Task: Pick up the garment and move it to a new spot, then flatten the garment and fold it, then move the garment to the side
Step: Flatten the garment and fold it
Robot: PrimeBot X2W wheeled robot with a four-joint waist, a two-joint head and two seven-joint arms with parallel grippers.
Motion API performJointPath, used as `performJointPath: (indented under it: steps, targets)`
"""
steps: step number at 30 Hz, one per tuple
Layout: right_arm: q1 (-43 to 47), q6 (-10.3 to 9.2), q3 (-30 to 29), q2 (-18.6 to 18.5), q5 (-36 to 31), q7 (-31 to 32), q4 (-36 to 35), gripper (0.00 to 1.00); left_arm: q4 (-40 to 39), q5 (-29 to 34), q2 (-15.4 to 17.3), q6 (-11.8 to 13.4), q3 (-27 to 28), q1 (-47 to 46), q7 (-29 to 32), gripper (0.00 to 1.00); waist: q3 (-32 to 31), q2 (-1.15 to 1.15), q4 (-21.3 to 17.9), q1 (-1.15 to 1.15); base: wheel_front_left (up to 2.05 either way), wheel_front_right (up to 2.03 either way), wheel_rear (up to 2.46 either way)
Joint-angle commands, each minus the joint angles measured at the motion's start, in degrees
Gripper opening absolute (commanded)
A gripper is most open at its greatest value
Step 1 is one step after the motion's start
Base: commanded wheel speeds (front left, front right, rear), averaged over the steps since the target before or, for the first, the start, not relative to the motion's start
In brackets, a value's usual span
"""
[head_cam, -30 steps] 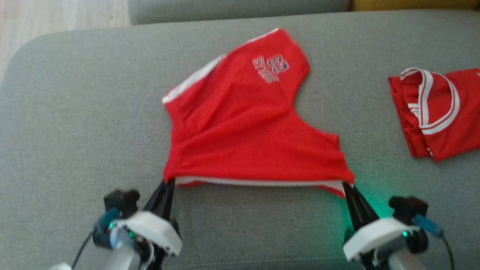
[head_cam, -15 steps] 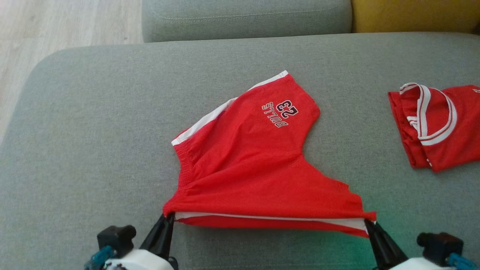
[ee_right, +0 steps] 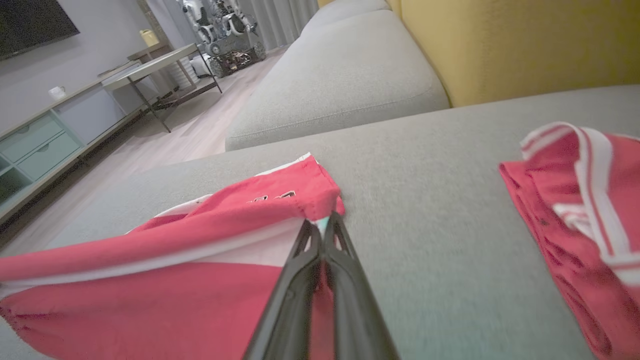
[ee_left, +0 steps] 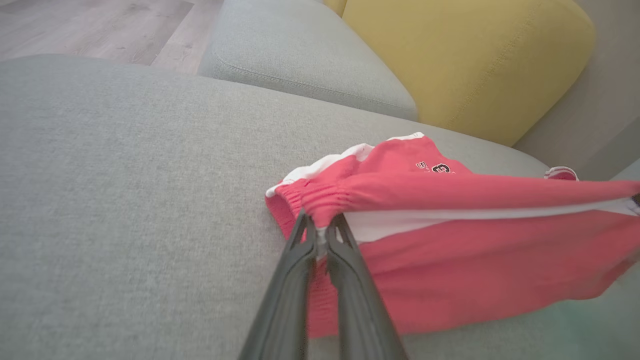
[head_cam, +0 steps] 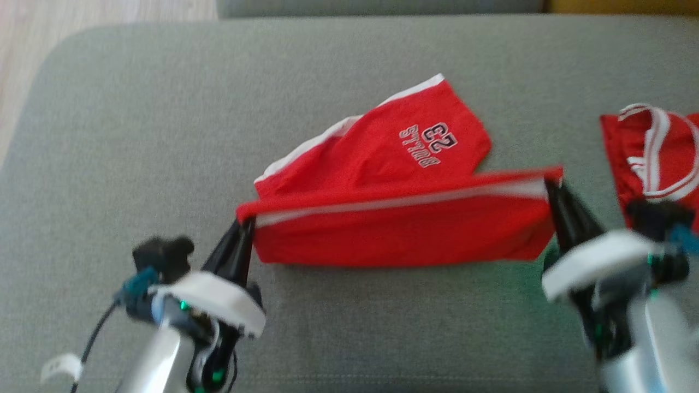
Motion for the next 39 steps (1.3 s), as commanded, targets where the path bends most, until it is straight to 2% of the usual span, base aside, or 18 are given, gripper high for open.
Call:
performJointPath:
  steps: [1, 4, 5, 13, 22, 23, 24, 25, 26, 29, 33, 35, 39]
  targets:
    - [-7.2, -0.05, 1.8, -2.3, 0.7, 0.1, 1.5, 0.00, 0.0, -0.6, -0.2, -0.7, 2.8, -5.0, -0.3, 0.00, 3.2, 0.00, 1.5, 0.00, 0.00, 0.00, 0.00]
    - [-15.3, -0.05, 3.6, -4.1, 1.4, 0.0, 7.1, 0.00, 2.5, -0.8, -1.0, -1.7, 2.1, -9.6, -0.1, 0.00, 6.1, 0.00, 2.6, 0.00, 0.00, 0.00, 0.00]
    - [-15.3, -0.05, 3.6, -4.1, 1.4, 0.0, 7.1, 0.00, 2.5, -0.8, -1.0, -1.7, 2.1, -9.6, -0.1, 0.00, 6.1, 0.00, 2.6, 0.00, 0.00, 0.00, 0.00]
    - [-33.3, -0.05, 8.7, -7.7, 3.7, -2.5, 24.5, 0.00, 13.1, -2.9, -3.4, -4.6, 1.0, -20.9, -1.5, 0.00, 10.5, 0.00, 6.0, 0.00, 0.00, 0.00, 0.00]
    - [-43.8, -0.05, 14.7, -7.6, 6.6, -8.2, 41.8, 0.00, 25.9, -6.2, -4.9, -6.8, -1.6, -29.3, -3.6, 0.00, 11.9, 0.00, 7.6, 0.00, 0.00, 0.00, 0.00]
    - [-44.5, -0.05, 15.3, -7.5, 7.1, -8.9, 43.2, 0.11, 26.9, -6.6, -5.0, -7.0, -1.9, -29.9, -4.0, 0.11, 11.9, 0.00, 7.6, 0.00, 0.00, 0.00, 0.00]
    - [-45.0, -0.05, 15.8, -7.3, 7.6, -9.6, 44.4, 0.75, 27.8, -6.9, -5.0, -7.2, -2.4, -30.4, -4.3, 0.44, 12.0, 0.00, 7.5, 0.00, 0.00, 0.00, 0.00]
    - [-45.4, -0.05, 16.4, -7.1, 8.2, -10.5, 45.2, 1.00, 28.7, -7.1, -5.1, -7.3, -2.8, -30.8, -4.7, 0.96, 12.1, 0.00, 7.4, 0.00, 0.00, 0.00, 0.00]
    - [-45.7, -0.05, 16.9, -6.8, 8.9, -11.4, 45.9, 1.00, 29.3, -7.1, -5.1, -7.4, -3.2, -31.2, -5.4, 1.00, 12.1, 0.00, 7.4, 0.00, 0.00, 0.00, 0.00]
    - [-46.0, -0.05, 19.6, -6.6, 10.3, -15.0, 46.7, 1.00, 30.7, -7.1, -5.2, -7.4, -4.0, -31.5, -7.7, 1.00, 11.8, 0.00, 6.7, 0.00, 0.00, 0.00, 0.00]
    - [-45.2, -0.05, 22.4, -7.1, 10.4, -21.5, 46.3, 1.00, 29.1, -5.2, -5.0, -5.8, -3.3, -30.5, -10.7, 1.00, 10.6, 0.00, 5.8, 0.00, 0.00, 0.00, 0.00]
    - [-44.4, -0.05, 22.7, -7.2, 9.9, -24.2, 45.6, 1.00, 26.2, -3.3, -4.6, -4.5, -2.2, -29.3, -11.2, 1.00, 10.1, 0.00, 5.3, 0.00, 0.00, 0.00, 0.00]
    - [-42.0, -0.05, 20.7, -7.3, 6.9, -26.7, 42.7, 1.00, 14.9, 1.7, -4.2, -2.1, 2.7, -25.1, -11.3, 1.00, 9.2, 0.00, 4.0, 0.00, 0.00, 0.00, 0.00]
